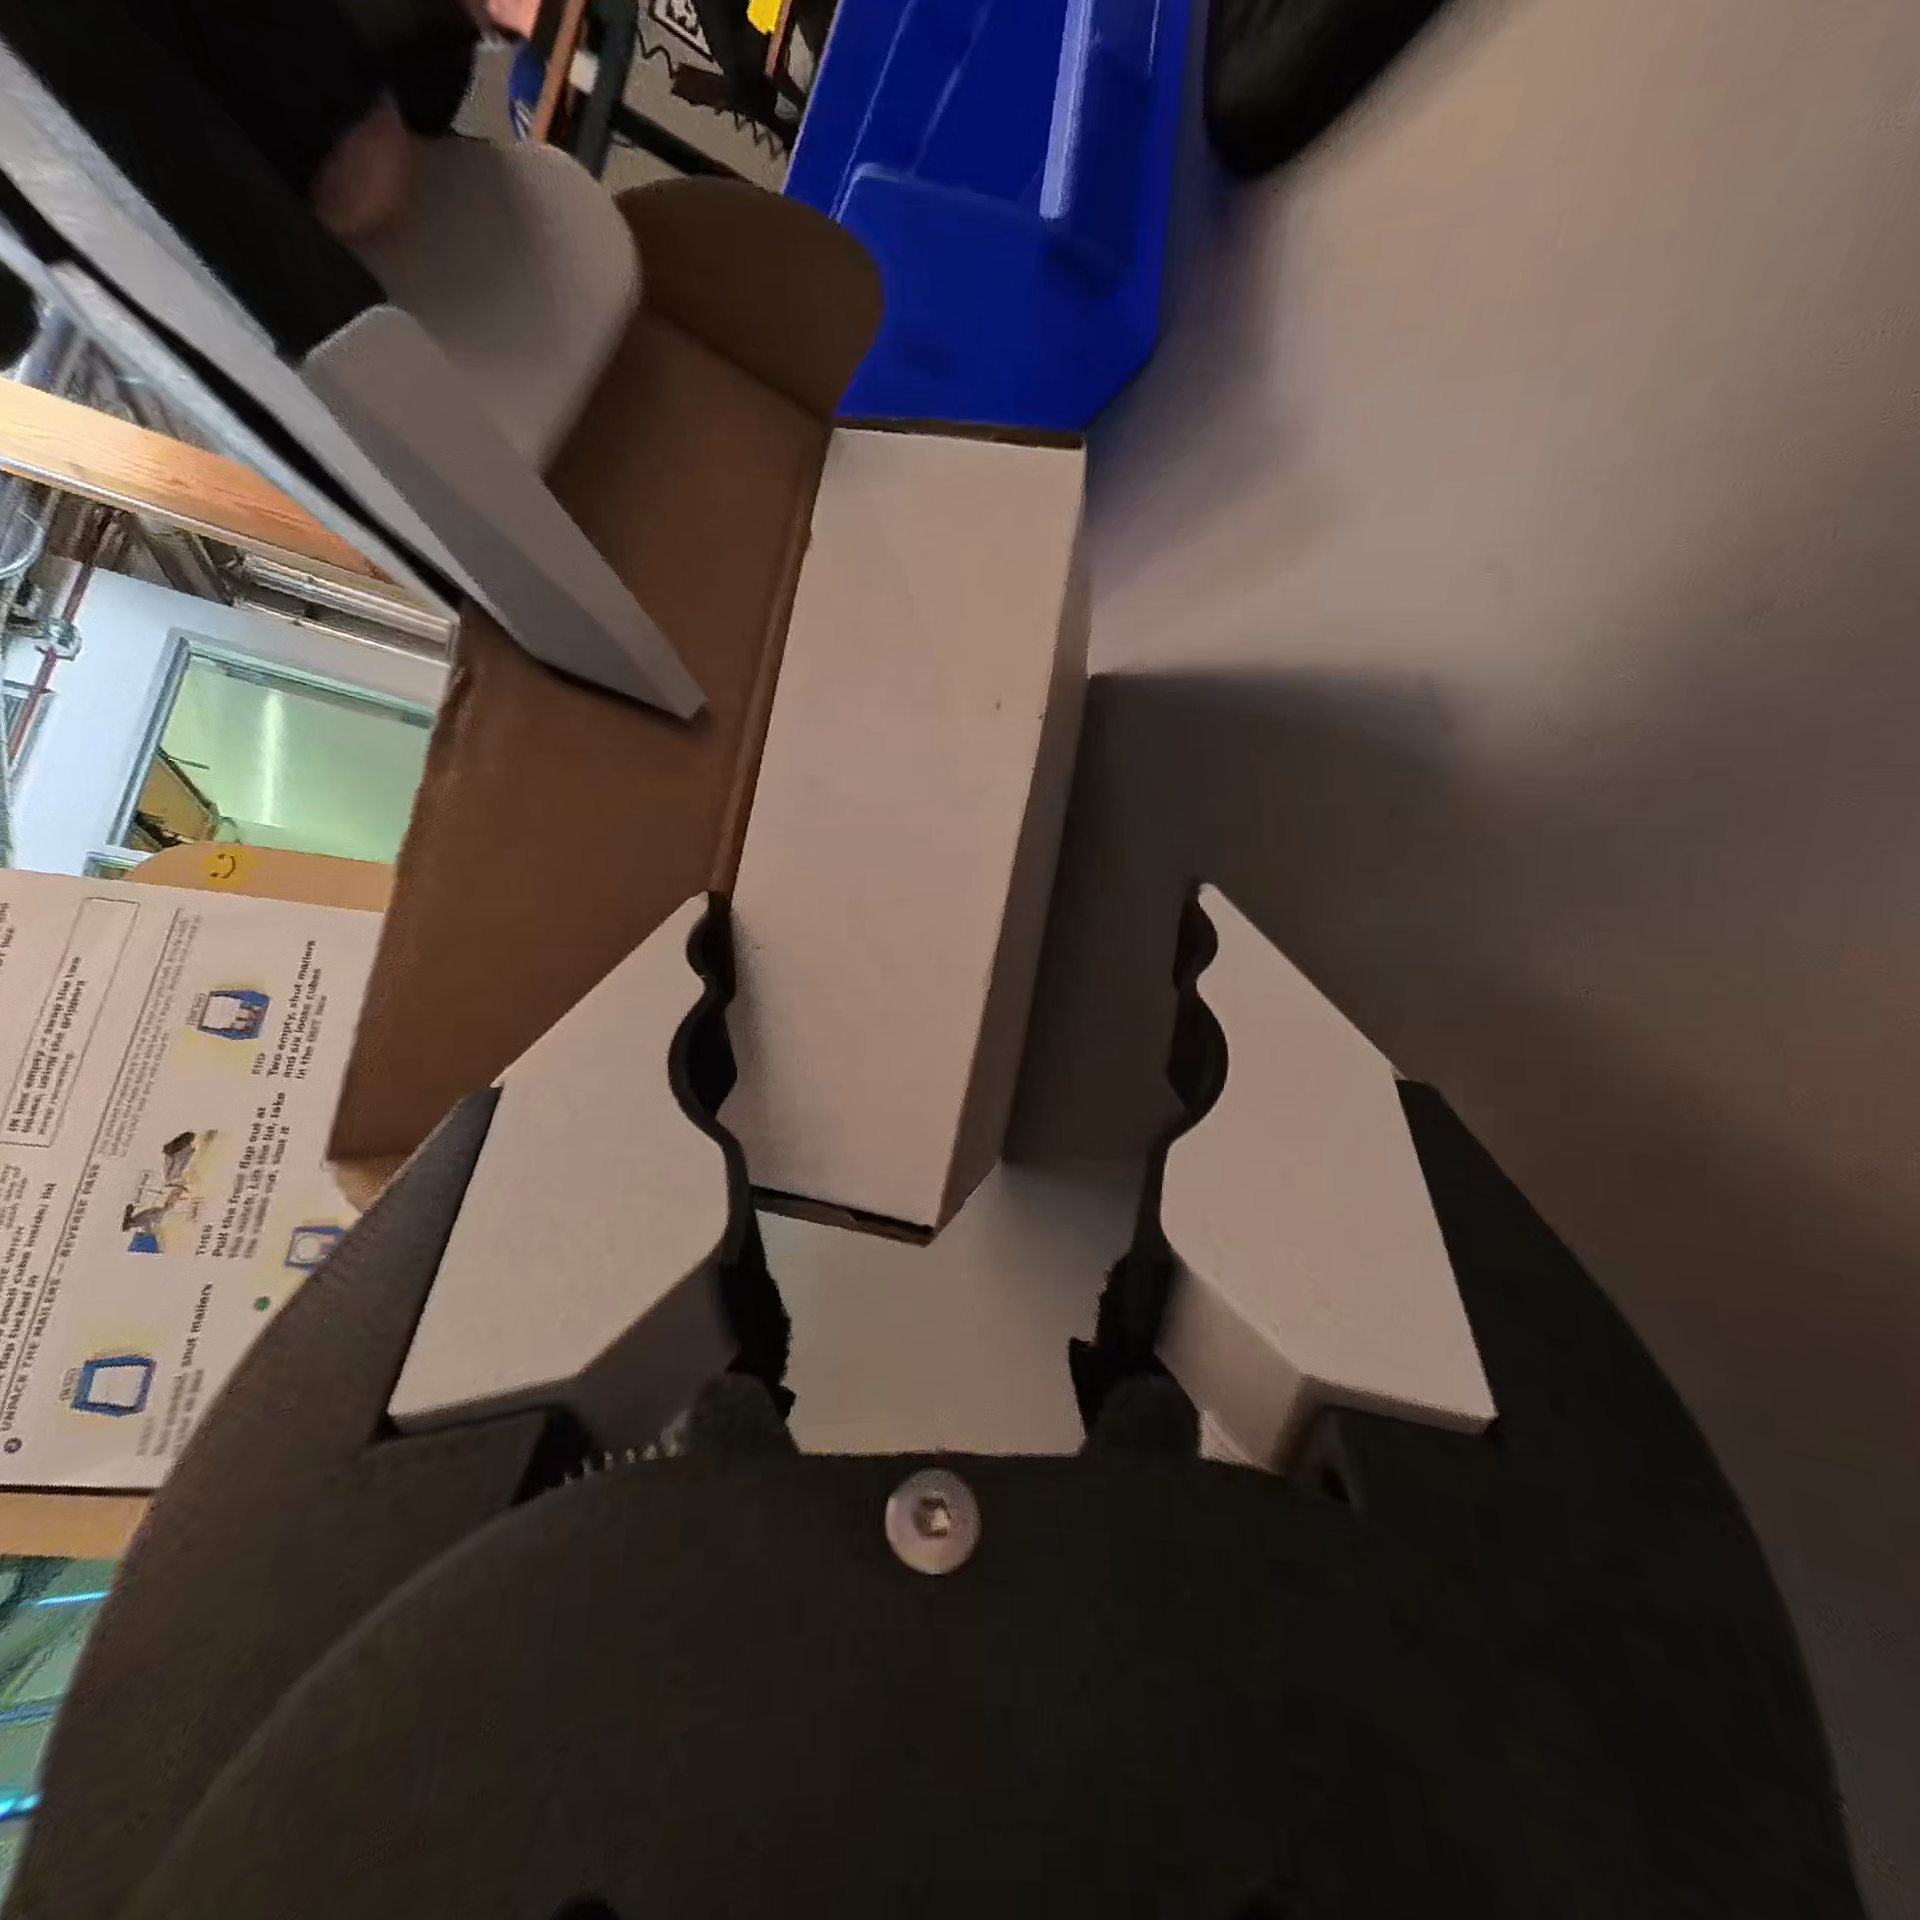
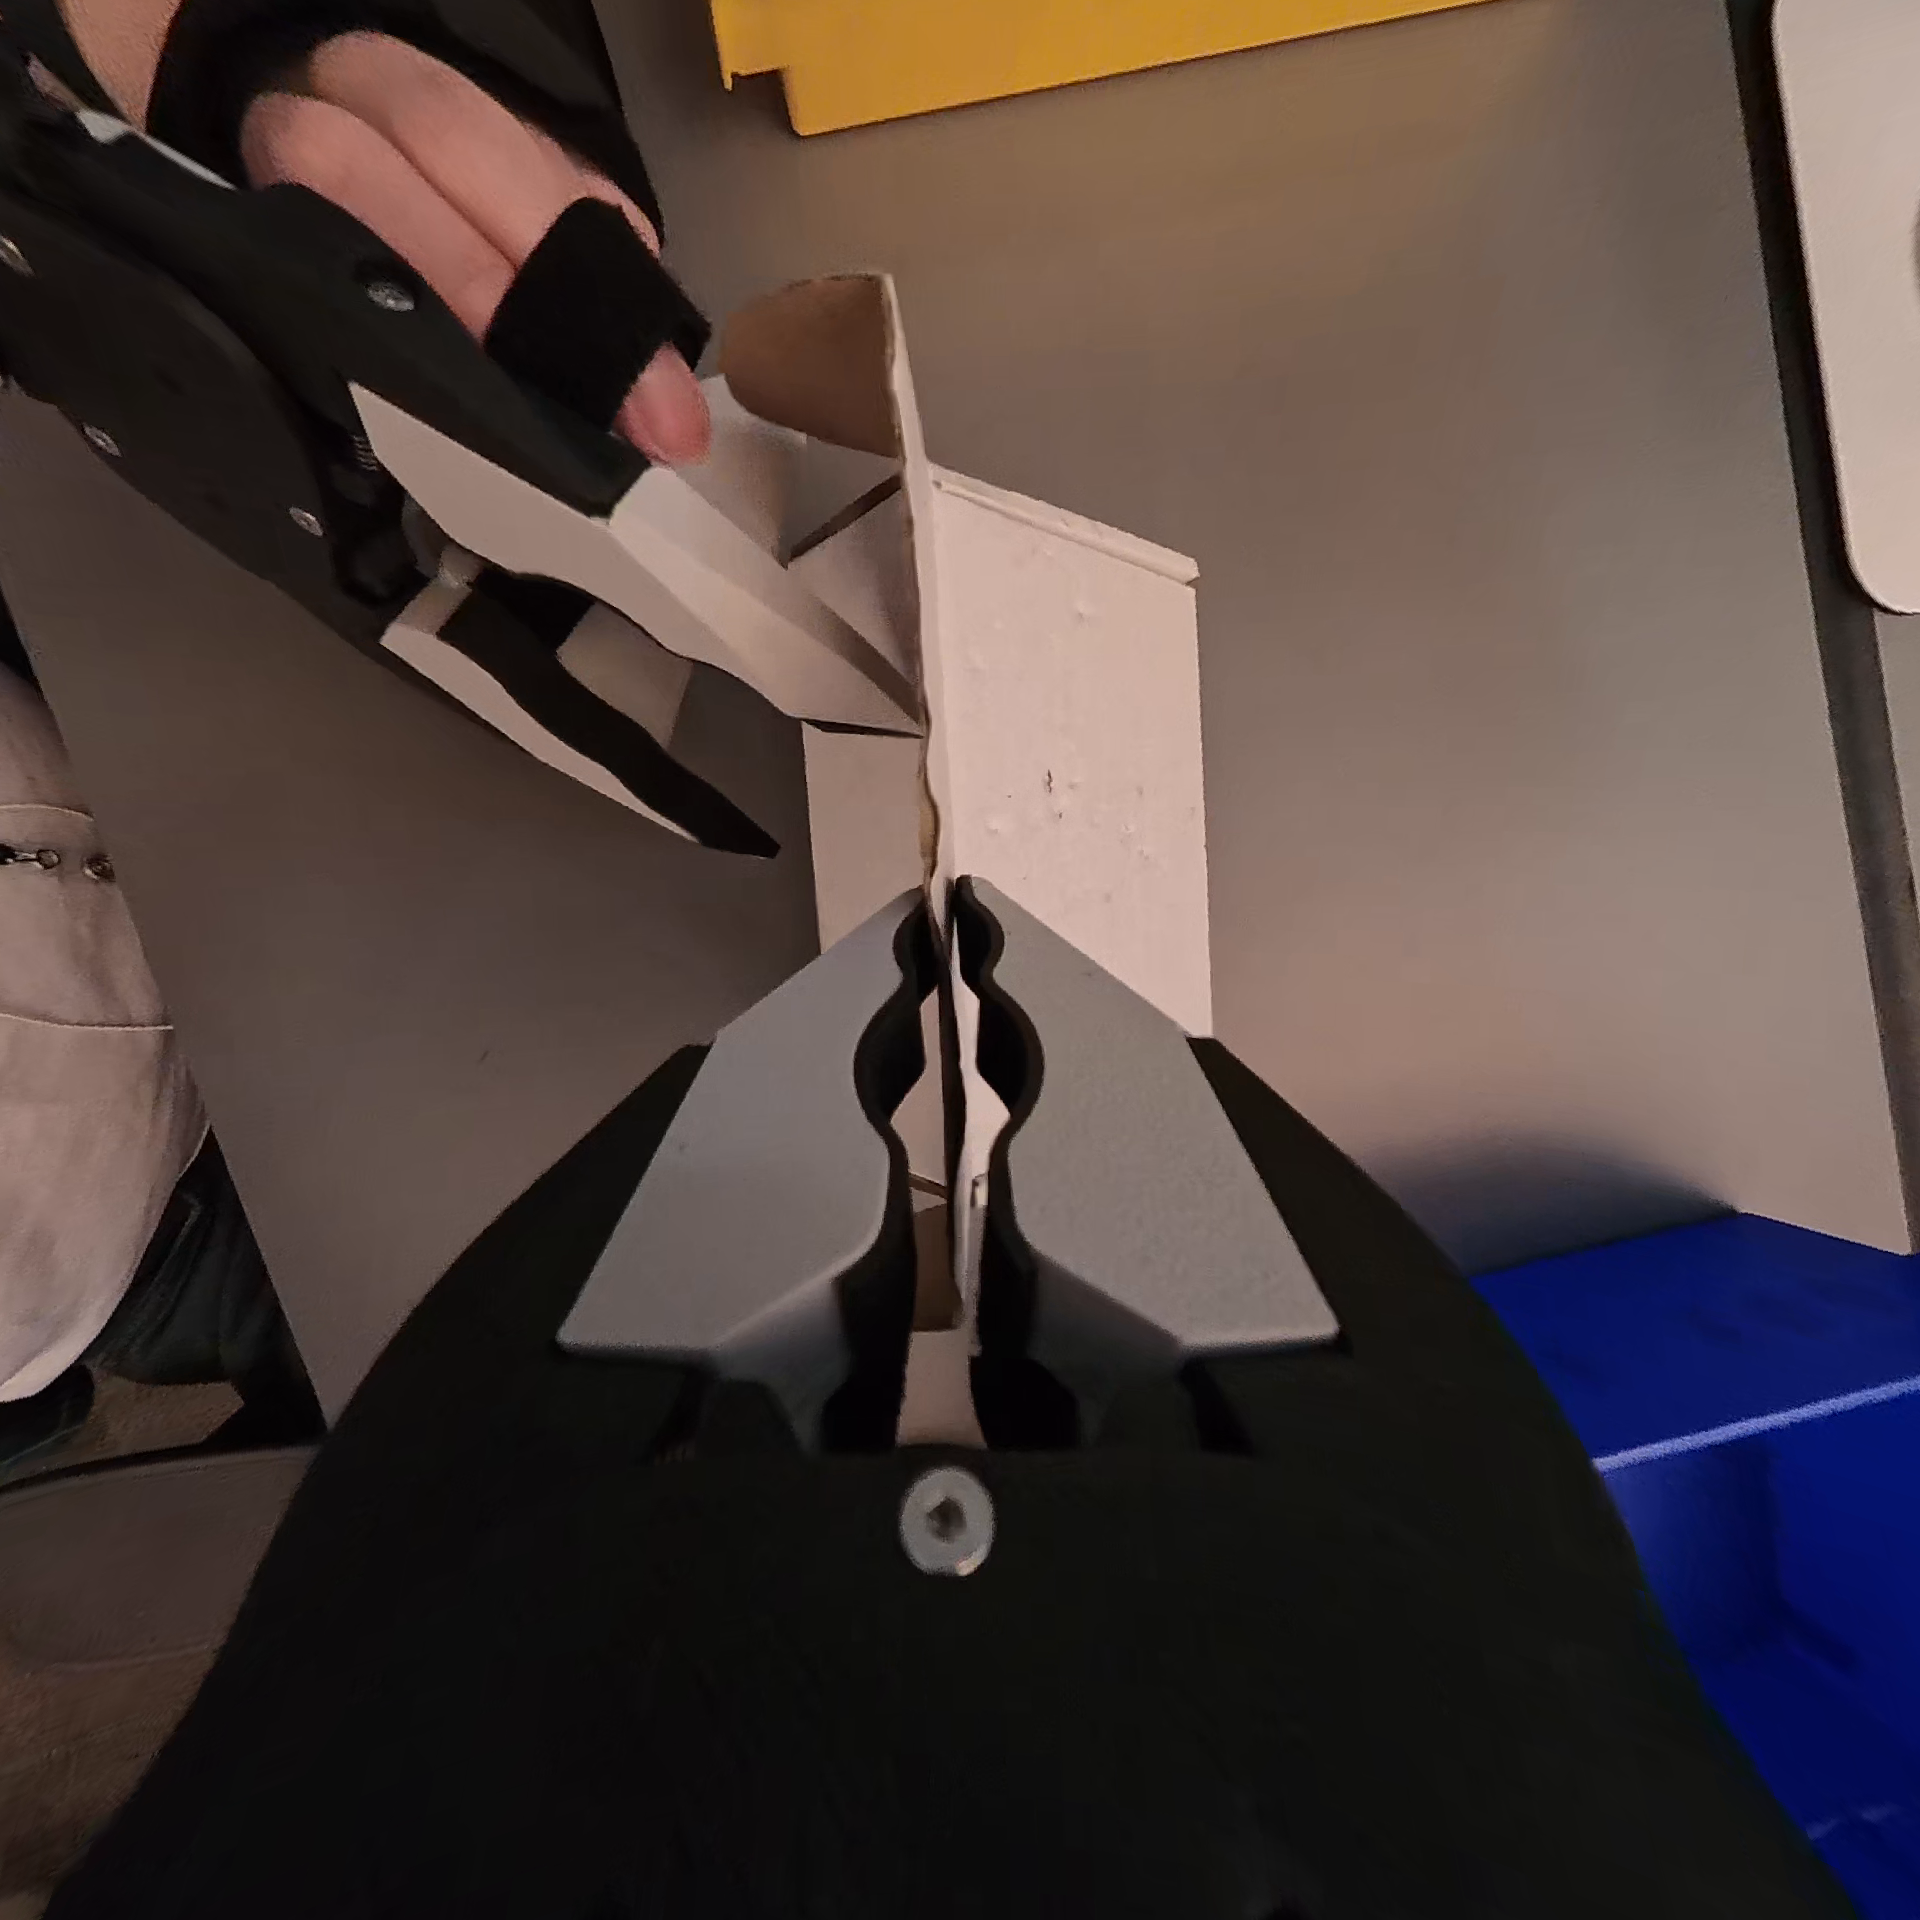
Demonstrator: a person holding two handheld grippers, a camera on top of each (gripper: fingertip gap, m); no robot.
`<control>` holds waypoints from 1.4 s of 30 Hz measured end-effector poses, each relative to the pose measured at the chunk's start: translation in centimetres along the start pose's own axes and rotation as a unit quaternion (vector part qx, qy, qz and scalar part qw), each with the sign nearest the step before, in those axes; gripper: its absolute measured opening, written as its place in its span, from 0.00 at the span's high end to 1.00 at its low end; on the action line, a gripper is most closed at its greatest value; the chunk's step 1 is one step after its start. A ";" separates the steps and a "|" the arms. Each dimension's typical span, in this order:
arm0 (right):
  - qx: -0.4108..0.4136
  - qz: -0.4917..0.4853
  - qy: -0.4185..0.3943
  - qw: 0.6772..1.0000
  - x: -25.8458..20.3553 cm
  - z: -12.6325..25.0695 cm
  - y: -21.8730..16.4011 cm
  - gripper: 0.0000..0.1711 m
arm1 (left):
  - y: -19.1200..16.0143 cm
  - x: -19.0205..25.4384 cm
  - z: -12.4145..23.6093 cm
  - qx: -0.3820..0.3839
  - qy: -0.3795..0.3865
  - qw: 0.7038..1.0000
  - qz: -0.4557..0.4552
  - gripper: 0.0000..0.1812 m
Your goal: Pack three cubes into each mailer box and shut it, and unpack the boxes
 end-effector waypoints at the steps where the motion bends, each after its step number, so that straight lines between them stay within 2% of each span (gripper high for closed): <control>1: -0.002 0.004 0.000 1.000 0.0 0.0 0.1 0.99 | 0.0 0.1 -0.1 -0.004 0.001 1.000 -0.005 0.54; 10: 0.004 0.010 -0.039 0.999 0.9 0.8 0.8 0.99 | -0.1 0.5 0.1 0.017 -0.045 0.999 0.017 0.66; 16: 0.015 0.040 -0.051 0.998 0.6 0.9 1.3 0.99 | 1.0 0.1 0.4 0.068 -0.062 0.992 0.085 0.64; 20: 0.011 0.064 -0.053 0.996 0.2 0.6 1.4 0.99 | -0.1 -0.4 -0.5 0.028 -0.075 0.986 0.146 0.61; 22: 0.013 0.067 -0.053 0.996 0.2 0.6 1.4 0.99 | -0.7 -0.1 -1.0 0.010 -0.093 0.984 0.152 0.67; 23: 0.015 0.069 -0.055 0.996 0.3 0.6 1.4 0.99 | -0.8 0.0 -1.2 0.004 -0.103 0.983 0.153 0.73; 27: 0.030 0.073 -0.070 0.994 1.1 0.9 1.9 0.99 | -1.3 0.6 -1.6 -0.022 -0.124 0.981 0.146 0.77; 32: 0.047 0.093 -0.167 0.980 4.6 1.8 3.1 0.99 | -1.2 0.7 -1.7 -0.030 -0.118 0.983 0.137 0.82; 36: 0.016 0.109 -0.226 0.968 8.3 0.0 3.5 0.99 | -1.3 0.6 -1.6 -0.028 -0.111 0.985 0.132 0.86; 42: -0.044 0.136 -0.253 0.957 12.2 -5.2 3.1 0.99 | -1.1 0.8 -1.8 -0.036 -0.103 0.987 0.121 0.84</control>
Point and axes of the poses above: each gripper's, where its closed fingertips meet, z back along the fingers, y out of its top, x = y × z across the jaws, the point moved 8 cm from there along z, back along the fingers, and after that the axes turned 8 degrees about -y, right-handed, at the moved point
